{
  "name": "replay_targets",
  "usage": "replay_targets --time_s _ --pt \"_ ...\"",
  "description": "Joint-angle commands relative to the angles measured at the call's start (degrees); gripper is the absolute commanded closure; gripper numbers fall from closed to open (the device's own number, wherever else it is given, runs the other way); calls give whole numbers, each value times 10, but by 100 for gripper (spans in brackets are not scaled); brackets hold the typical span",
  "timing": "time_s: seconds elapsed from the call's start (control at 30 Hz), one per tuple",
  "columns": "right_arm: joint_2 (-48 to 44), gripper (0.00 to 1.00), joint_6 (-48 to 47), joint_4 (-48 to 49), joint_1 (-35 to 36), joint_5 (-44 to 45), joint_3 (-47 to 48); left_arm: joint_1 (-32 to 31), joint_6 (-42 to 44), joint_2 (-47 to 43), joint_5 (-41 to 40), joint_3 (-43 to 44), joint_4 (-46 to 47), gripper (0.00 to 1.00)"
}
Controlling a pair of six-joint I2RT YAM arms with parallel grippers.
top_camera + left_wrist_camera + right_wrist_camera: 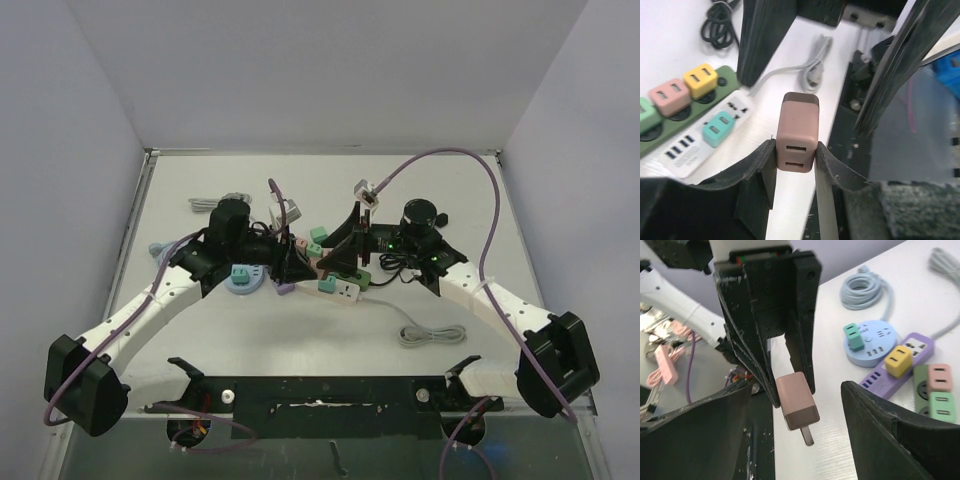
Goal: Insert the plug
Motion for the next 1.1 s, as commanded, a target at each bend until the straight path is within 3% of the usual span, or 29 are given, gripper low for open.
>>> replay_targets --time_s 0.0,0.2,0.53,0.6,0.77,0.9,1.07 --pt "-54 25 11 -22 -26 93 3 5 157 -20 -54 -11 17 100" --pt "-84 25 41 -83 -65 146 7 36 259 -28 -104 -11 -14 100" --pt "-82 25 -37 -214 -111 189 2 119 429 33 -122 49 -105 100" --pt "-82 25 -55 -240 -127 209 -2 130 498 55 -119 58 -129 100" --pt "-59 26 -59 -244 -164 177 -11 160 516 71 -106 43 -37 100" --pt "-14 27 -71 -287 -175 166 34 165 596 102 -66 87 -105 100" --pt "57 28 -89 -374 -199 169 113 168 626 128 -128 139 -197 100"
